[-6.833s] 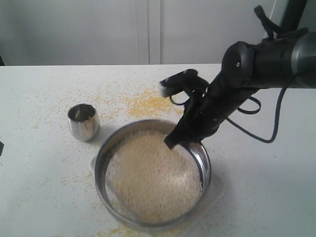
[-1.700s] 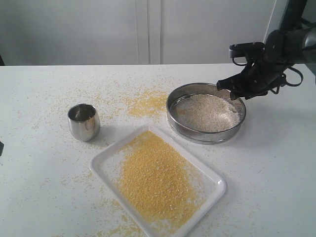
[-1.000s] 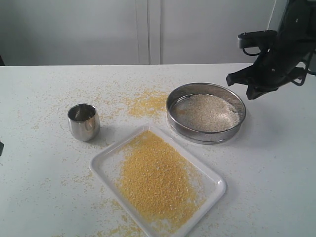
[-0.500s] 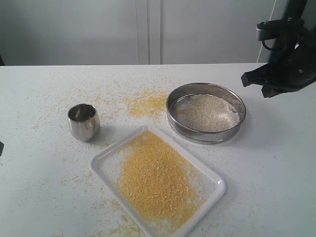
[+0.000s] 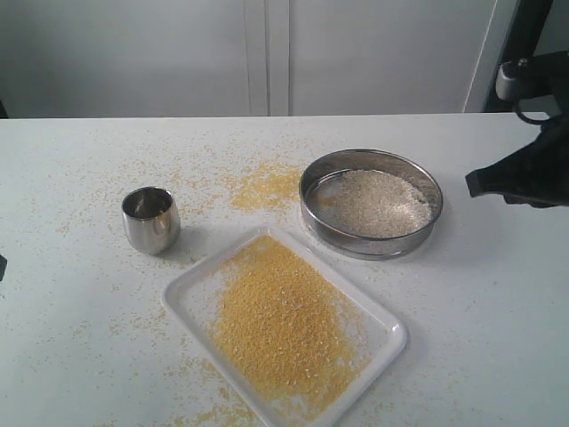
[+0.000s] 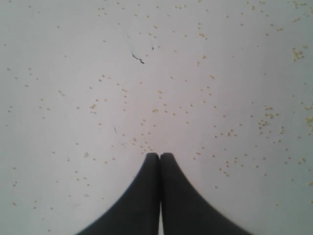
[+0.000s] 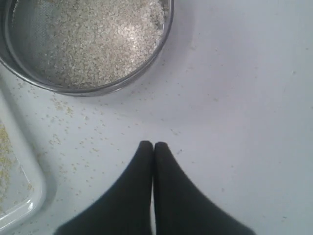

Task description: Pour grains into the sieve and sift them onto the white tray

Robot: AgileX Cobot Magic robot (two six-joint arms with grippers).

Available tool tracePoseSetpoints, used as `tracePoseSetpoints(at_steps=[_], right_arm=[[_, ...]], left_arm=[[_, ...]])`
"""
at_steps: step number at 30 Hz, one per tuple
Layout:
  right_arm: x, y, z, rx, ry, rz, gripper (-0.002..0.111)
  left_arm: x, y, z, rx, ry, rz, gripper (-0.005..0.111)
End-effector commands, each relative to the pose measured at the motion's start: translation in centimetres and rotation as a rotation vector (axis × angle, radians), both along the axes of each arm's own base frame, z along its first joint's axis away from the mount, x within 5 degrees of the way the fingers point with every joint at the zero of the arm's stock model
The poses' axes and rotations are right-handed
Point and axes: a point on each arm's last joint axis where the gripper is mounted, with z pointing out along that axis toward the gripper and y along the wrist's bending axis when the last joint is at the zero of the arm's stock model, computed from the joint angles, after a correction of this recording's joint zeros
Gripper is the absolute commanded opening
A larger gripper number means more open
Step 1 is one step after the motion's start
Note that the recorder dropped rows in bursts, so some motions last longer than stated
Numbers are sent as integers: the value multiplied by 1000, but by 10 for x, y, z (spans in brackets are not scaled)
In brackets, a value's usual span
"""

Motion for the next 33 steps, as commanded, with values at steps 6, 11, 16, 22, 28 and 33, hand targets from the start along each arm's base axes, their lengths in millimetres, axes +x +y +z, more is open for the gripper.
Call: tracePoseSetpoints(at_steps=[6, 11, 16, 22, 28, 33], right_arm=[[-52, -6, 20, 13, -230, -4, 0], [-86, -9, 29, 37, -345, -10, 0], [-121, -10, 31, 31, -453, 30, 0], [-152, -12, 29, 48, -573, 28, 0], [-172, -14, 22, 50, -645, 26, 0], [-199, -17, 26, 44, -780, 36, 0]], left_arm=[[-3, 0, -1, -2, 9, 1, 1], [-3, 0, -1, -2, 9, 1, 1], [-3, 0, -1, -2, 9, 1, 1], [-3, 0, -1, -2, 9, 1, 1], [-3, 0, -1, -2, 9, 1, 1], [-3, 0, -1, -2, 9, 1, 1]])
